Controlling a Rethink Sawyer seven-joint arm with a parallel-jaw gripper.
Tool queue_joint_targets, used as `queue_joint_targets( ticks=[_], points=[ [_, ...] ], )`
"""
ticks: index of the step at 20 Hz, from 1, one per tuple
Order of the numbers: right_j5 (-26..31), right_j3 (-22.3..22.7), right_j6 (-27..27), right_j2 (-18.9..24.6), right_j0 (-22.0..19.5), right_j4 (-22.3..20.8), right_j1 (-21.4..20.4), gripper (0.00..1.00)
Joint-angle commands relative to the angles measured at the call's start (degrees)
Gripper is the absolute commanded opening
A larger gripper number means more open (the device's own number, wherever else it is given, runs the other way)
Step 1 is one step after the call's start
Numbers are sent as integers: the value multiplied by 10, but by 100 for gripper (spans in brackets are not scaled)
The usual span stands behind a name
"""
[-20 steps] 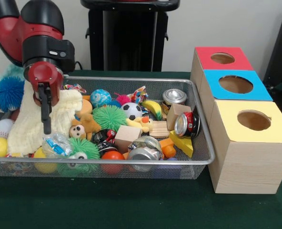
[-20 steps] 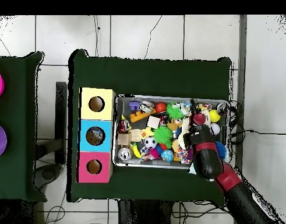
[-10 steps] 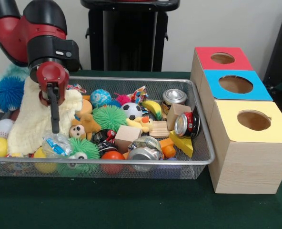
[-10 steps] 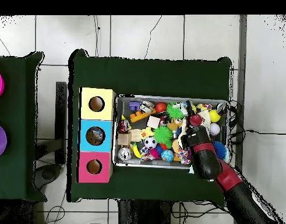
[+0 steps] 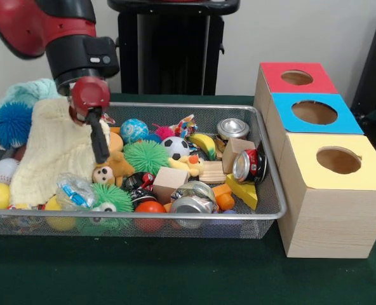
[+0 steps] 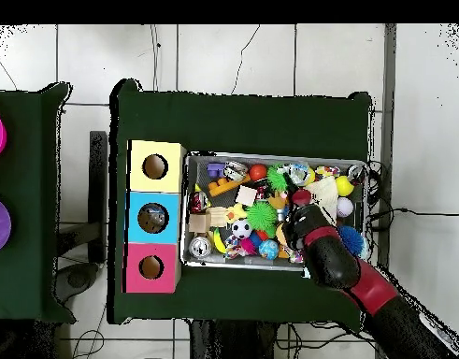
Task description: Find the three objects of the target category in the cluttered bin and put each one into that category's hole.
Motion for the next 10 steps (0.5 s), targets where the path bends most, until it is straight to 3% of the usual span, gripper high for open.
queue_joint_targets(
  ticks=[1, 4, 8, 10],
  points=[
    [129, 54, 107, -79, 36, 102, -165, 100],
    [145, 62, 97, -76, 32, 111, -169, 100],
    [176, 85, 101, -65, 29, 133, -214, 100],
    [172, 86, 97, -60, 25, 136, -209, 100]
  ],
)
